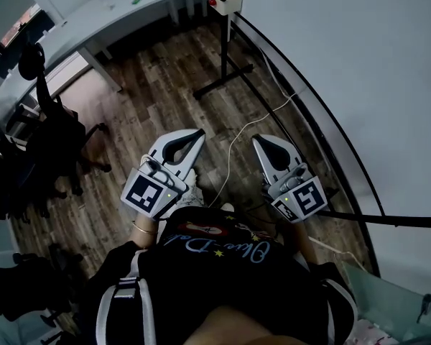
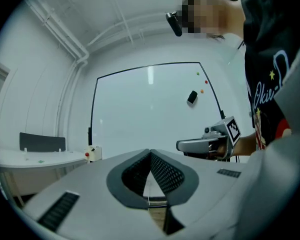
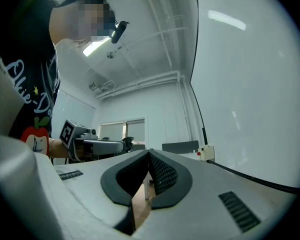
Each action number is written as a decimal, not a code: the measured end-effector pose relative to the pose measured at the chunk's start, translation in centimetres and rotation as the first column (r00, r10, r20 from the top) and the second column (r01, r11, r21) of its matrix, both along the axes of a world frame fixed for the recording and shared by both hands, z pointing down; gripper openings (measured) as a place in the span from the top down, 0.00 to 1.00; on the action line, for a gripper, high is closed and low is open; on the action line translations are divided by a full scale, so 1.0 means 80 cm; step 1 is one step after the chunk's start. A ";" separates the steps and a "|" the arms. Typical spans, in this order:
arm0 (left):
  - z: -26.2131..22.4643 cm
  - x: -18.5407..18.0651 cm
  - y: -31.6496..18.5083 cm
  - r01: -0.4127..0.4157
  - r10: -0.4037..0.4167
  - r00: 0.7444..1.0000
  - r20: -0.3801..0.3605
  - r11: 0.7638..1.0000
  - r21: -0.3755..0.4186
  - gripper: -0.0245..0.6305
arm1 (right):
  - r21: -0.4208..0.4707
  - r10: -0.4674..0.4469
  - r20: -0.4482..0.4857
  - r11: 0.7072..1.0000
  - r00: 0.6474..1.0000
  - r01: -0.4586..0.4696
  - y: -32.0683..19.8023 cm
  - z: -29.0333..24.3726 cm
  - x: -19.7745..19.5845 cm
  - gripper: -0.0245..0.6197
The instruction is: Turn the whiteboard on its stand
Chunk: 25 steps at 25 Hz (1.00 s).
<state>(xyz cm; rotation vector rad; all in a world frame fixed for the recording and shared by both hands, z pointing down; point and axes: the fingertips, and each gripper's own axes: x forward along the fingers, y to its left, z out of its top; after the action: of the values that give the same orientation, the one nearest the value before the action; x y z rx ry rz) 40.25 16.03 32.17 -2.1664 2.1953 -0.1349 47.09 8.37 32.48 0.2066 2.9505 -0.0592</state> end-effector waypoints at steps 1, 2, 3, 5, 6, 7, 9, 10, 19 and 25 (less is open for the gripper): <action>-0.001 -0.004 -0.004 -0.001 0.001 1.000 0.000 1.000 0.005 0.93 | 0.005 -0.002 -0.003 1.000 1.000 0.002 -0.002 0.001 -0.004 0.91; -0.001 -0.009 -0.007 -0.001 0.001 1.000 0.000 1.000 0.008 0.93 | 0.010 -0.005 -0.006 1.000 1.000 0.005 -0.004 0.001 -0.009 0.91; -0.002 -0.015 -0.009 0.000 0.000 1.000 0.001 1.000 0.010 0.93 | 0.015 -0.007 -0.007 1.000 1.000 0.007 -0.006 0.001 -0.016 0.91; -0.005 -0.029 -0.014 0.005 -0.005 1.000 0.008 1.000 0.017 0.93 | 0.020 -0.008 -0.007 1.000 1.000 0.008 -0.009 0.000 -0.031 0.91; -0.006 -0.037 -0.016 0.007 -0.007 1.000 0.009 1.000 0.022 0.93 | 0.021 -0.008 -0.007 1.000 1.000 0.008 -0.011 -0.001 -0.039 0.91; -0.006 -0.045 -0.017 0.007 -0.007 1.000 0.007 1.000 0.026 0.93 | 0.021 -0.009 -0.007 1.000 1.000 0.009 -0.012 -0.002 -0.047 0.91; -0.006 -0.059 -0.019 0.005 -0.005 1.000 0.000 1.000 0.030 0.93 | 0.023 -0.009 -0.007 1.000 1.000 0.009 -0.014 -0.004 -0.062 0.91; -0.006 -0.067 -0.020 0.003 -0.003 1.000 -0.003 1.000 0.030 0.93 | 0.026 -0.009 -0.005 1.000 1.000 0.009 -0.015 -0.005 -0.070 0.91; -0.001 -0.142 -0.032 -0.005 0.005 1.000 -0.010 0.999 0.039 0.93 | 0.019 -0.014 -0.024 1.000 1.000 0.014 -0.020 -0.011 -0.148 0.91; -0.002 -0.201 -0.019 0.009 -0.009 1.000 -0.010 0.999 0.044 0.93 | 0.018 -0.014 -0.030 1.000 0.999 0.014 -0.012 -0.017 -0.207 0.91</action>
<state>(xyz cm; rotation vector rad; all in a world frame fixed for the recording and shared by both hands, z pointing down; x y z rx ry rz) 24.14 14.50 32.00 -2.1393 2.1915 -0.0758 30.54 7.38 31.13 0.2308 2.9809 -0.0381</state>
